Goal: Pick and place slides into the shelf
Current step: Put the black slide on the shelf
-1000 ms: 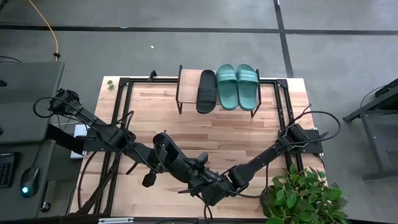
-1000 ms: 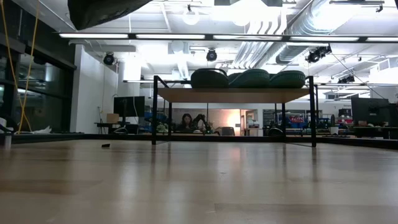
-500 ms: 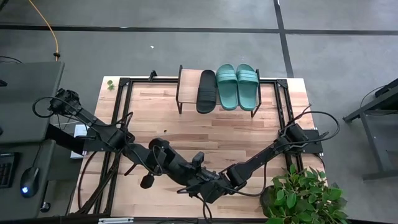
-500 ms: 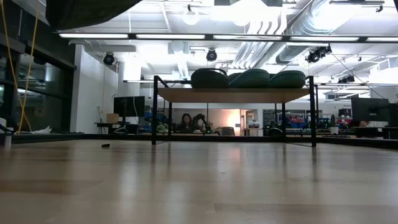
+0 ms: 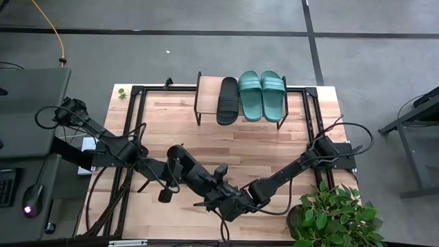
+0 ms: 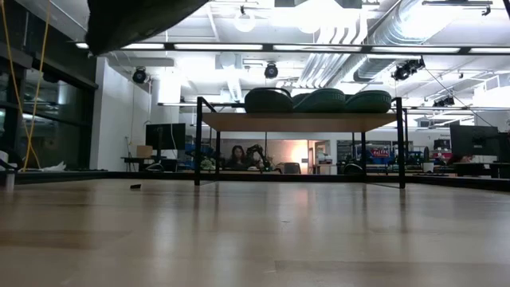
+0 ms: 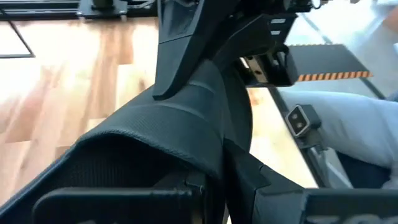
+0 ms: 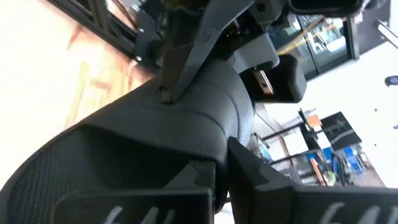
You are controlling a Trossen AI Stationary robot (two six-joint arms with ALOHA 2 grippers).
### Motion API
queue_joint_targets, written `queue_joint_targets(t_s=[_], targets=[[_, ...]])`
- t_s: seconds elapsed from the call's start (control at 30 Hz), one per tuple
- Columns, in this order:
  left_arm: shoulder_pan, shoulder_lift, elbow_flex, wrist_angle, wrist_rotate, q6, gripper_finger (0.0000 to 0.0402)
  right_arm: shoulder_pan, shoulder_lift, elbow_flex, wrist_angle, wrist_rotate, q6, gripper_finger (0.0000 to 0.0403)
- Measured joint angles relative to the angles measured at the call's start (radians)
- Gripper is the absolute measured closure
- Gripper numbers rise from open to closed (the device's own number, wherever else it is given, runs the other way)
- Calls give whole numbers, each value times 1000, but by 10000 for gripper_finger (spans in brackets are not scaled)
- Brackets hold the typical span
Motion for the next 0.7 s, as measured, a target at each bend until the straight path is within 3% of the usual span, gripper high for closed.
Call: queue_joint_targets(t_s=[0.23,0.5,0.7], targets=[[-1,-7,1,-62,-2,31,356,-1,-6,-1,-3,15,37,402],[0,-6,-2,-82,-6,120,262,2,-23,-1,-12,69,76,402],[0,-30,-2,-96,-92,149,205,-5,-31,-1,-17,128,101,402]])
